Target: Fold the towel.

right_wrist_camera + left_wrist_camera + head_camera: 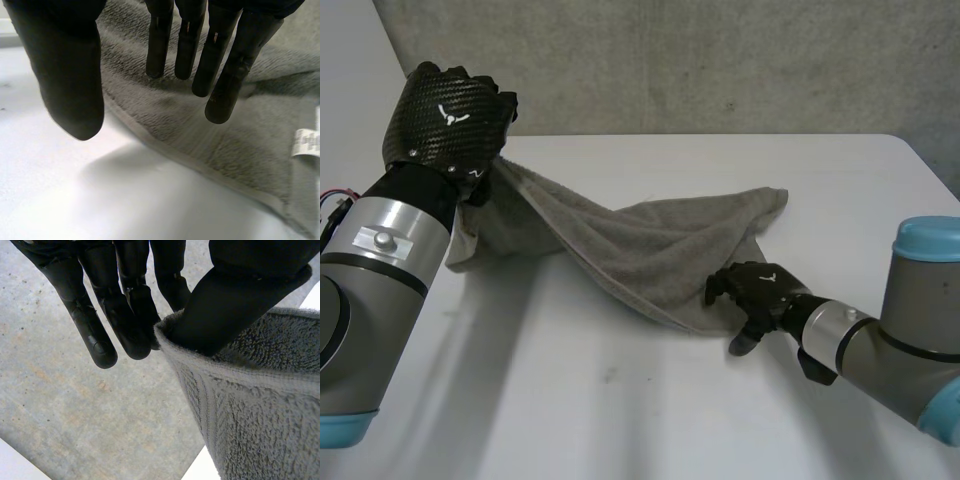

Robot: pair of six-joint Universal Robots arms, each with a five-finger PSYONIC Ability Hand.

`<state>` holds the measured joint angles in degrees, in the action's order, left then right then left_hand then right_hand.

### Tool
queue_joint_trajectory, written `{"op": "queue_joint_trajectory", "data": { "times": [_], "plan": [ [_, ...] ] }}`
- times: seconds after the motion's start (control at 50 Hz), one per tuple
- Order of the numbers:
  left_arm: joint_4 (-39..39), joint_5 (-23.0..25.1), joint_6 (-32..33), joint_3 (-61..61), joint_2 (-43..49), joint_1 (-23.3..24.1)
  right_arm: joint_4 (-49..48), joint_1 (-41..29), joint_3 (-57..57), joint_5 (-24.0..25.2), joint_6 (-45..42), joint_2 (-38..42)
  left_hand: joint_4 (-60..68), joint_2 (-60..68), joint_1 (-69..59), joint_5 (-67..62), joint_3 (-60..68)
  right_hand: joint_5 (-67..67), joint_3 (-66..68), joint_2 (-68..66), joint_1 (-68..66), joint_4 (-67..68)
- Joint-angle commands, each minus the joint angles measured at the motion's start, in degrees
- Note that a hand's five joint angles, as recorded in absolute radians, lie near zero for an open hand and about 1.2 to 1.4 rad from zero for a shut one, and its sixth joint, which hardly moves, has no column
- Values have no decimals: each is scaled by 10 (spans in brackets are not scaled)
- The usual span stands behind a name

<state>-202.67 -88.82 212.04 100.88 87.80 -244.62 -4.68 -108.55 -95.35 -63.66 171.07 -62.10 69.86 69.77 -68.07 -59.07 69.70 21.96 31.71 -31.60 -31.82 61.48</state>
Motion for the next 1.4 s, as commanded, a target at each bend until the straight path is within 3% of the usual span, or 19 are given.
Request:
{"op": "queue_joint_trajectory", "data": {
  "times": [0.02, 0.34, 0.42, 0.58, 0.82, 0.94, 1.08, 1.18, 1.4],
  "plan": [
    [-1, 0, -1, -7, 1, -1, -1, -29, 30, -12, 15, 35, 101, 102, -119, -109, 103, 15, 18, -19, -16, -280],
    [3, 0, -25, -14, 1, -6, -27, -71, 75, -74, 8, 77, 101, 102, -119, -109, 103, 25, 28, -29, -27, -270],
    [3, 0, -25, -11, 1, -6, -36, -71, 81, -77, 6, 78, 101, 102, -119, -109, 103, 132, 135, -136, -134, -163],
    [3, 0, -26, -9, 2, -8, -47, -70, 88, -78, 4, 87, 101, 102, -119, -109, 103, 173, 176, -177, -175, -122],
    [3, 0, -27, -6, 2, -8, -44, -65, 90, -81, -10, 87, 101, 102, -119, -109, 103, 76, 78, -79, -77, -220],
    [3, 0, -27, -2, 2, -9, -20, -44, 75, -79, -13, 37, 101, 102, -119, -109, 103, 15, 18, -19, -17, -280],
    [3, 0, -27, -2, 3, -9, 29, 31, 56, -65, -89, 11, 101, 102, -119, -109, 103, 0, 2, -3, -1, -295],
    [3, 0, -28, -2, 4, -9, 63, 68, 50, -64, -201, 22, 101, 102, -119, -109, 103, -12, -9, 8, 10, -307],
    [3, 0, -37, -2, 4, -9, 35, 74, 55, -57, -220, 47, 101, 102, -119, -109, 103, -3, -1, 0, 2, -299]
  ]
}}
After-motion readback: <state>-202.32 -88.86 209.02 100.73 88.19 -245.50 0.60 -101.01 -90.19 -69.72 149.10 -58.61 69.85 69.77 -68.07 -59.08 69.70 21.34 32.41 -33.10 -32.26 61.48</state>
